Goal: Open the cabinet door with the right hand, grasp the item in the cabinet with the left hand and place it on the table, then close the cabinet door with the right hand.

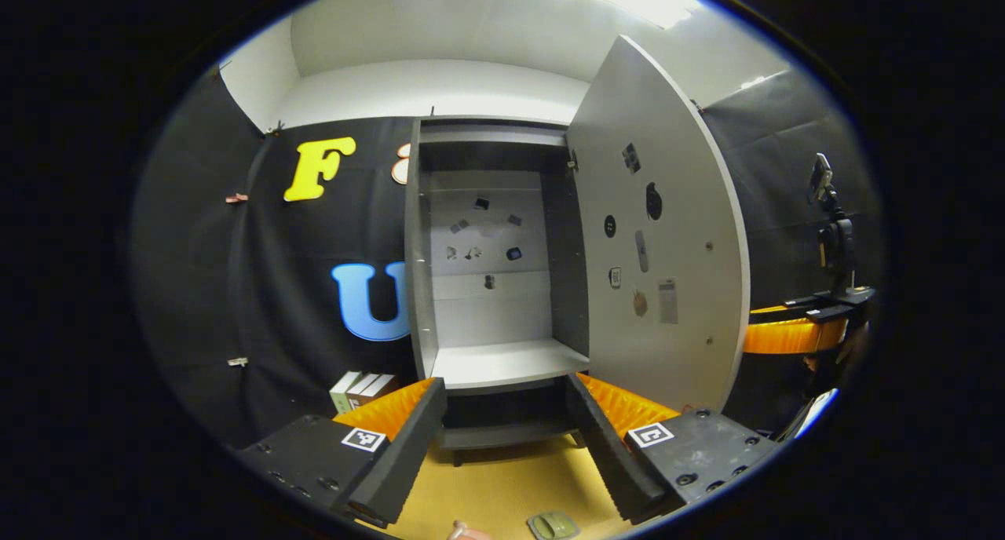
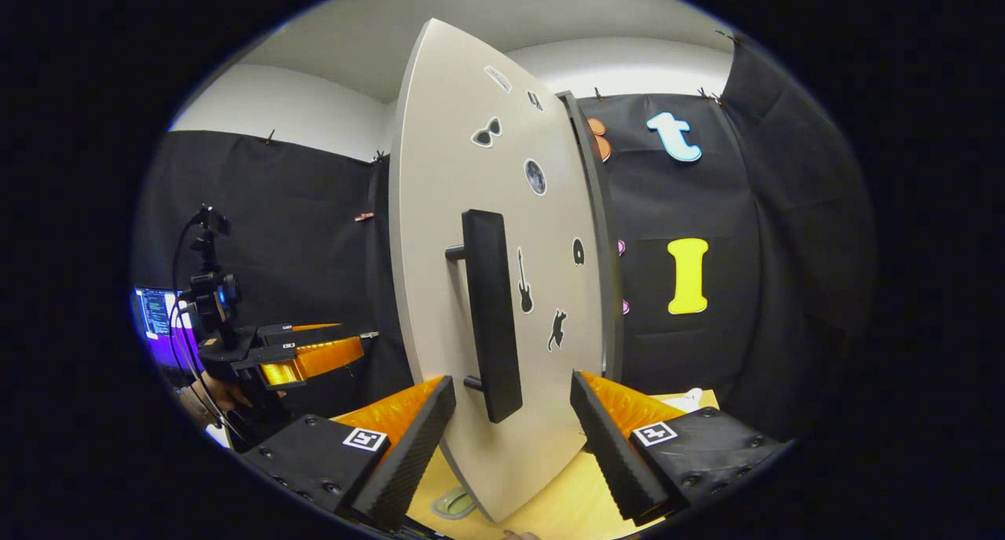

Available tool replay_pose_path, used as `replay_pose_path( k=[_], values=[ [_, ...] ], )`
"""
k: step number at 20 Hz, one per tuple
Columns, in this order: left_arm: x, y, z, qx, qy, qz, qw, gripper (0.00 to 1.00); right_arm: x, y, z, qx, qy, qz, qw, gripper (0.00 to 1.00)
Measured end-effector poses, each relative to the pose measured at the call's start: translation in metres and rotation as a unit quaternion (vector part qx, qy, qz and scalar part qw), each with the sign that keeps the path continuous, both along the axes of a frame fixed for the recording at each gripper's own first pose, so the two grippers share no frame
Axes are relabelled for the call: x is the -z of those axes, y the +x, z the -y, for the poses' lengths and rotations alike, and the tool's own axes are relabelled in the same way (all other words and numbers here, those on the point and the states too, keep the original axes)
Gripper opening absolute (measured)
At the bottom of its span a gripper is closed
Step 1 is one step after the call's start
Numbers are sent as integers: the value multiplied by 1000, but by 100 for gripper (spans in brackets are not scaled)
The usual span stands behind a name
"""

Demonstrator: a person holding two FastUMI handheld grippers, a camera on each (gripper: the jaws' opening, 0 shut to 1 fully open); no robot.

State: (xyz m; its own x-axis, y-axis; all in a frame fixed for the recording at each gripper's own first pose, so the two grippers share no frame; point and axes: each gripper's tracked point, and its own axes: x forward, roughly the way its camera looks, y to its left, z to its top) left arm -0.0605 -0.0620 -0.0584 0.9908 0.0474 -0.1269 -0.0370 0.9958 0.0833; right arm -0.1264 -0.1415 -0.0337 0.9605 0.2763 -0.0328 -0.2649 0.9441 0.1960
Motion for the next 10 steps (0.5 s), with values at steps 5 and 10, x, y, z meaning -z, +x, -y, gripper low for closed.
replay_pose_path(
  k=[5, 10],
  values=[
    [11, 6, -57, 40, -20, -4, 999, 100, 7, 31, -66, 17, 28, -8, 999, 98],
    [7, 3, -93, 48, -25, -3, 999, 96, 5, 80, -136, 17, 6, 8, 1000, 98]
  ],
)
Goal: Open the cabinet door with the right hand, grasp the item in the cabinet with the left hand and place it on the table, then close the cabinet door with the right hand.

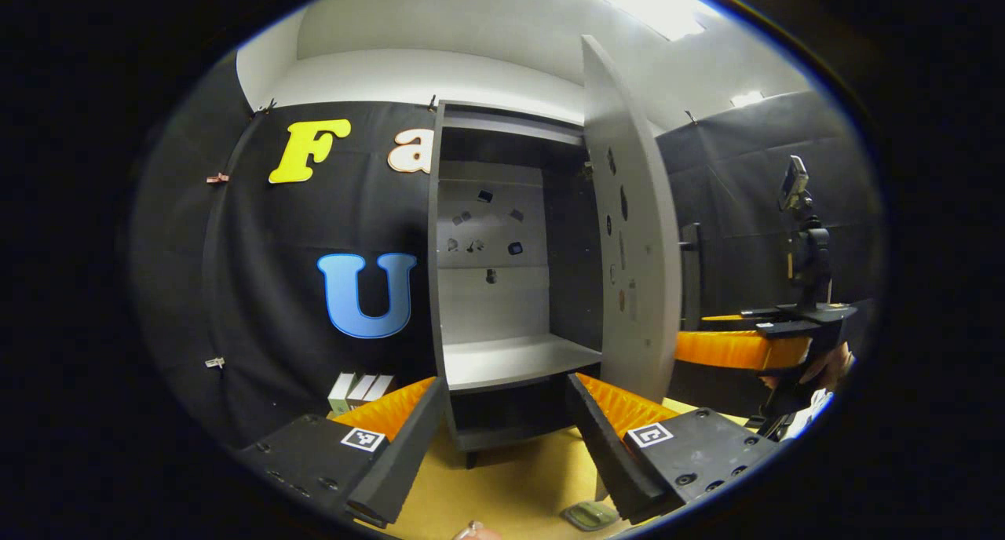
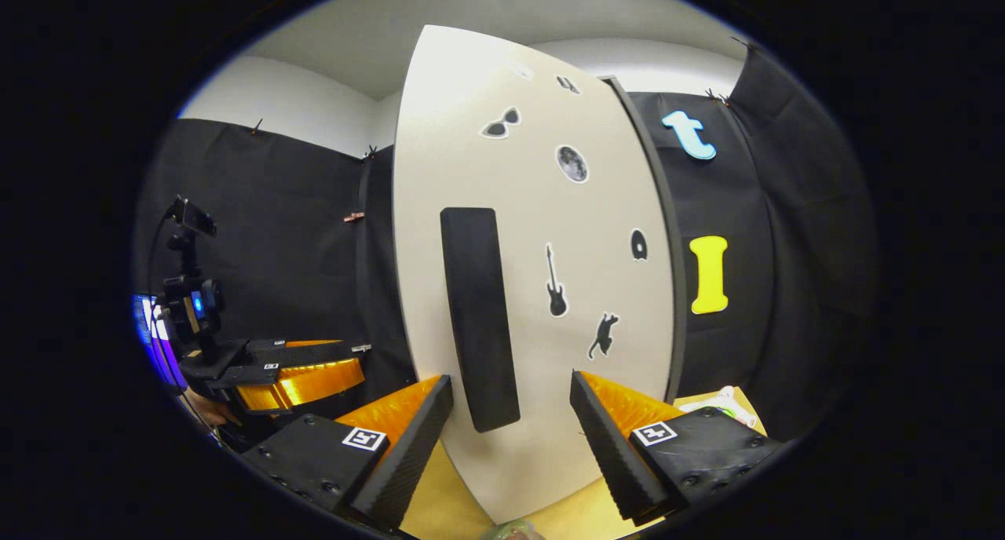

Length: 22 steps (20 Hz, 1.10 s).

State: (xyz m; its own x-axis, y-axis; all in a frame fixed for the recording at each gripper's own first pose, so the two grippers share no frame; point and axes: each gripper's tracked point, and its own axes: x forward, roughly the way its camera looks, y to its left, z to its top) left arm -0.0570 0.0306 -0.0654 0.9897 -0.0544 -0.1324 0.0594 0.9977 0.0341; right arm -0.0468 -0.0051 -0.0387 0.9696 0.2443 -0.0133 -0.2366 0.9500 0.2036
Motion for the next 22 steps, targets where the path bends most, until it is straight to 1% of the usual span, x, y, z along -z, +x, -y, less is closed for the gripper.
replay_pose_path(
  k=[1, 2, 3, 4, 5, 6, 7, 8, 9, 11, 12, 13, 14, 15, 18, 20, 22],
  values=[
    [3, 2, -1, 5, -7, -1, 1000, 96, -3, 1, -14, -6, -2, 5, 1000, 98],
    [5, 4, 1, 12, -17, -2, 1000, 93, -8, 0, -22, -9, -8, 13, 1000, 98],
    [8, 8, 3, 23, -31, -1, 999, 93, -11, -5, -23, -8, -19, 18, 1000, 98],
    [11, 13, 6, 31, -47, -4, 998, 99, -13, -9, -17, 0, -35, 21, 999, 98],
    [15, 16, 5, 32, -59, -8, 998, 96, -10, -11, -5, 15, -50, 13, 999, 98],
    [15, 20, 4, 28, -65, -4, 997, 96, -4, -11, 4, 27, -57, 3, 998, 98],
    [8, 29, 5, 20, -65, 4, 998, 96, 0, -10, 11, 36, -56, -5, 998, 100],
    [4, 36, 4, 11, -62, 11, 998, 96, 0, -7, 17, 48, -51, -6, 998, 98],
    [6, 44, 5, 1, -54, 11, 998, 94, -2, -5, 27, 64, -48, -5, 997, 98],
    [8, 50, 13, -1, -44, 11, 999, 92, -3, -7, 51, 96, -46, -7, 994, 98],
    [8, 52, 19, 3, -44, 12, 999, 95, -8, -3, 57, 104, -42, -4, 994, 98],
    [10, 54, 24, 5, -45, 10, 999, 95, -10, -2, 62, 109, -36, -5, 993, 98],
    [12, 56, 27, 5, -46, 7, 999, 92, -10, 1, 66, 114, -30, -11, 993, 98],
    [14, 59, 31, 7, -46, 3, 999, 94, -8, 1, 71, 120, -26, -20, 992, 98],
    [17, 73, 43, 10, -44, -5, 999, 95, -14, -1, 83, 125, -13, -15, 992, 98],
    [17, 78, 53, 14, -47, -5, 999, 95, -18, -3, 88, 124, -19, -8, 992, 98],
    [14, 83, 63, 19, -58, -3, 998, 94, -20, -6, 94, 124, -39, -3, 992, 98]
  ],
)
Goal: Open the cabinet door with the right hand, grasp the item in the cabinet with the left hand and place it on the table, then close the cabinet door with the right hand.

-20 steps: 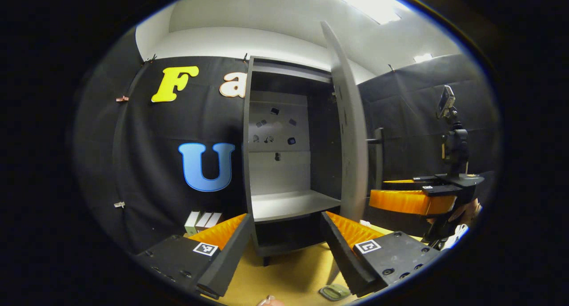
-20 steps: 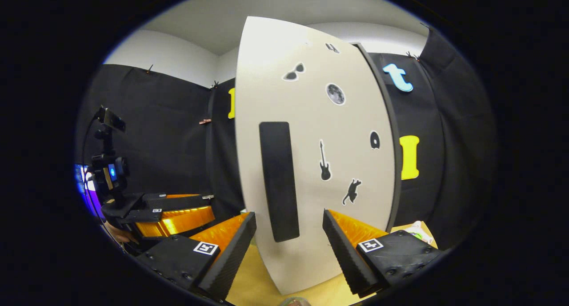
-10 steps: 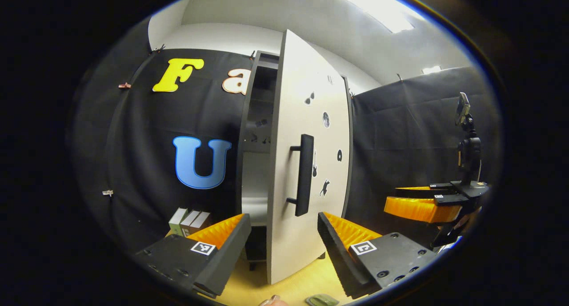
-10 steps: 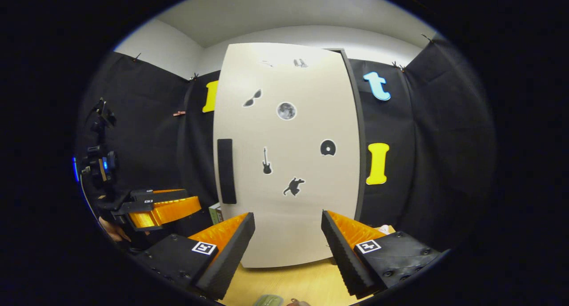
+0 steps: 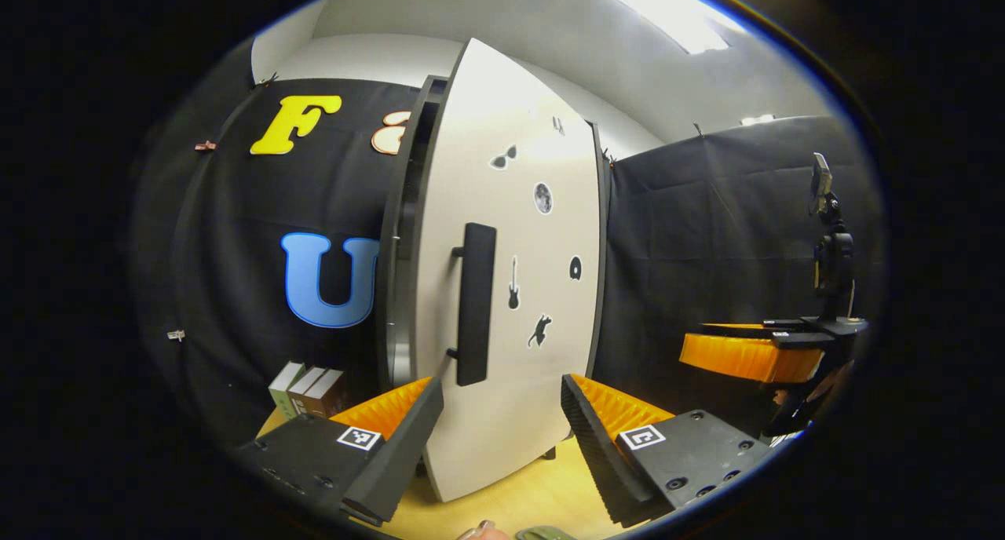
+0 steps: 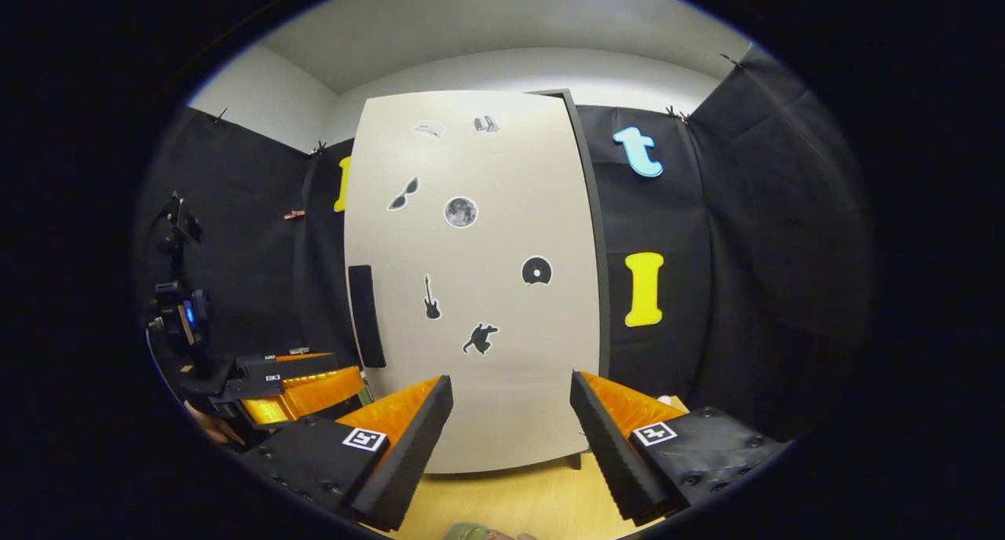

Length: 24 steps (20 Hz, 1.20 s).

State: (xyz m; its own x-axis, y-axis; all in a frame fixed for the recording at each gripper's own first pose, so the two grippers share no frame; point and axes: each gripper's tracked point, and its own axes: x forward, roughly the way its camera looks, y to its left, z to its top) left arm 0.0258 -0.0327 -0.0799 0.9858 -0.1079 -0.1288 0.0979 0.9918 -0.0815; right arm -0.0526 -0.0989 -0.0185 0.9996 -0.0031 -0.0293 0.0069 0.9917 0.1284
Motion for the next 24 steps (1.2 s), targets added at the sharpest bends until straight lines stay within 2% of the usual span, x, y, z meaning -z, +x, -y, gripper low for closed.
replay_pose_path(
  k=[1, 5, 6, 14, 24],
  values=[
    [-1, 1, 3, 0, -4, 1, 1000, 92, -1, -1, 2, -3, -9, 0, 1000, 98],
    [-9, 3, 10, -8, 6, 11, 1000, 95, -10, -2, 8, -10, -30, 15, 999, 100],
    [-10, 3, 11, -10, 12, 12, 1000, 95, -10, -2, 7, -14, -31, 17, 999, 98],
    [-14, -1, 19, -26, 37, 16, 999, 94, -12, 3, 6, -34, -30, 22, 999, 99],
    [-18, -6, 21, -34, 60, 20, 997, 95, -10, 9, 5, -38, -26, 19, 999, 98]
  ],
)
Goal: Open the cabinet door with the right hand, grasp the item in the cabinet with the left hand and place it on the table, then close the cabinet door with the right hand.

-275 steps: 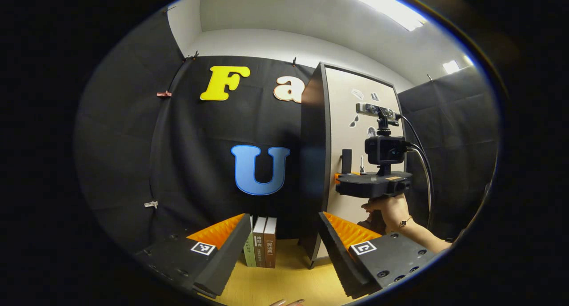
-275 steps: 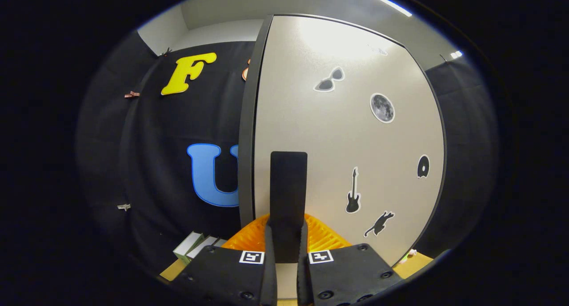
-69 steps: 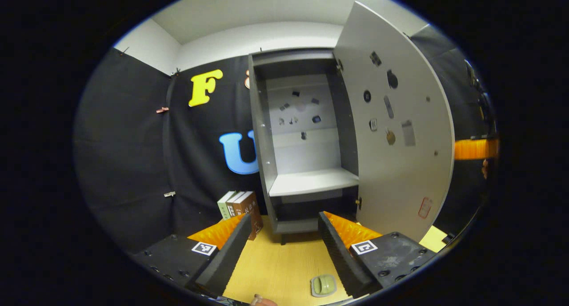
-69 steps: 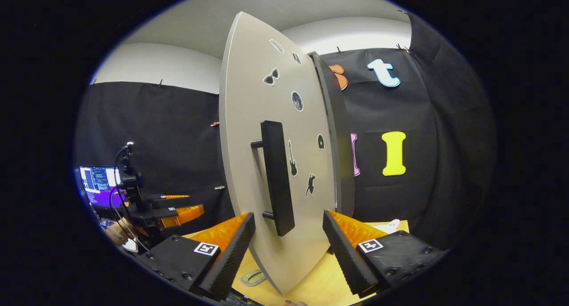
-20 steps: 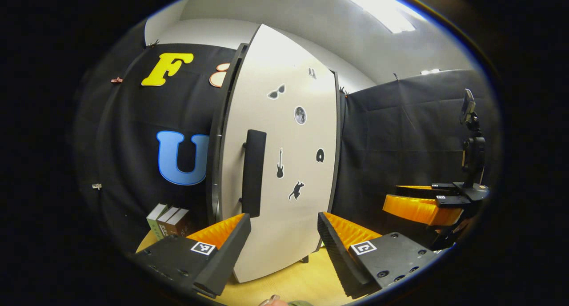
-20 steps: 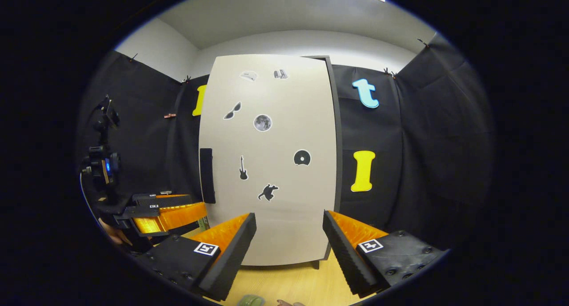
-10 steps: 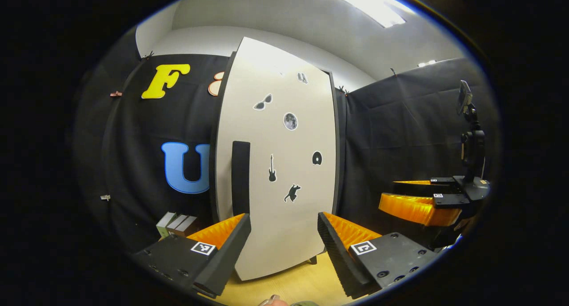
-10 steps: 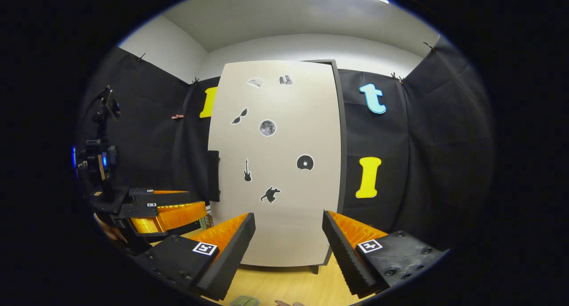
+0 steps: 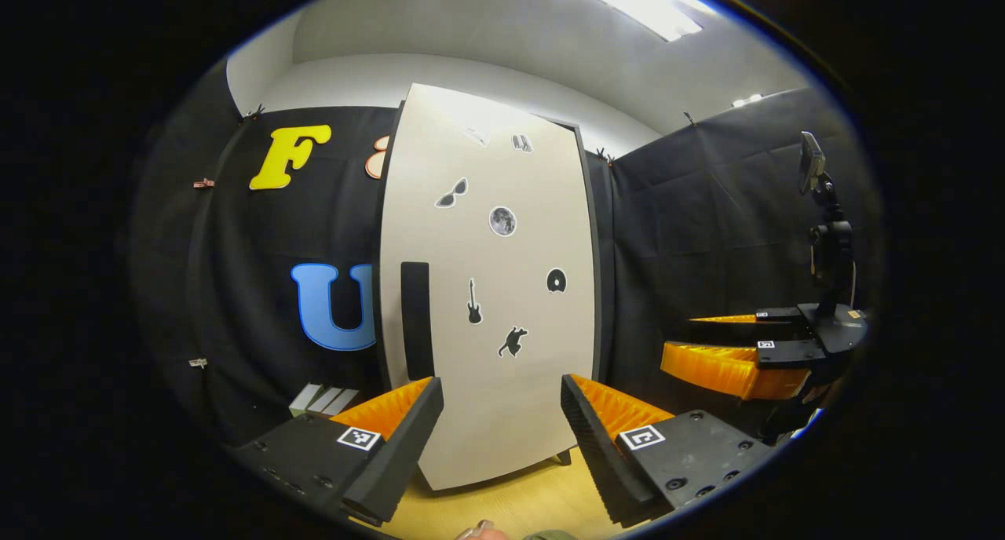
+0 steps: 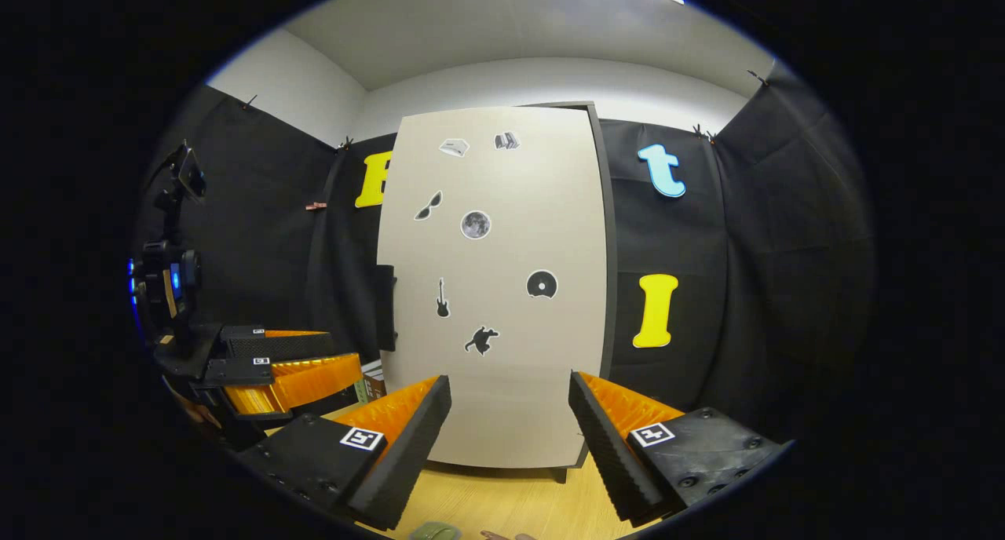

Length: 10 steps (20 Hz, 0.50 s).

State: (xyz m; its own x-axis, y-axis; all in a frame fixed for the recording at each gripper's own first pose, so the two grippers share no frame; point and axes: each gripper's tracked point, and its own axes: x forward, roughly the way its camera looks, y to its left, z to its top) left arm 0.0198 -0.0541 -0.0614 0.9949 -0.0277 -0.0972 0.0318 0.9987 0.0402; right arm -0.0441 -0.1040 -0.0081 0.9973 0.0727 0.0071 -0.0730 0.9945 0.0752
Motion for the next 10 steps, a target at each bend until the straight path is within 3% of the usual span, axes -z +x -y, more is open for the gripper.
replay_pose_path(
  k=[10],
  values=[
    [5, -1, 6, 4, -3, -4, 1000, 95, 1, -3, -2, -3, 8, -3, 1000, 98]
  ],
)
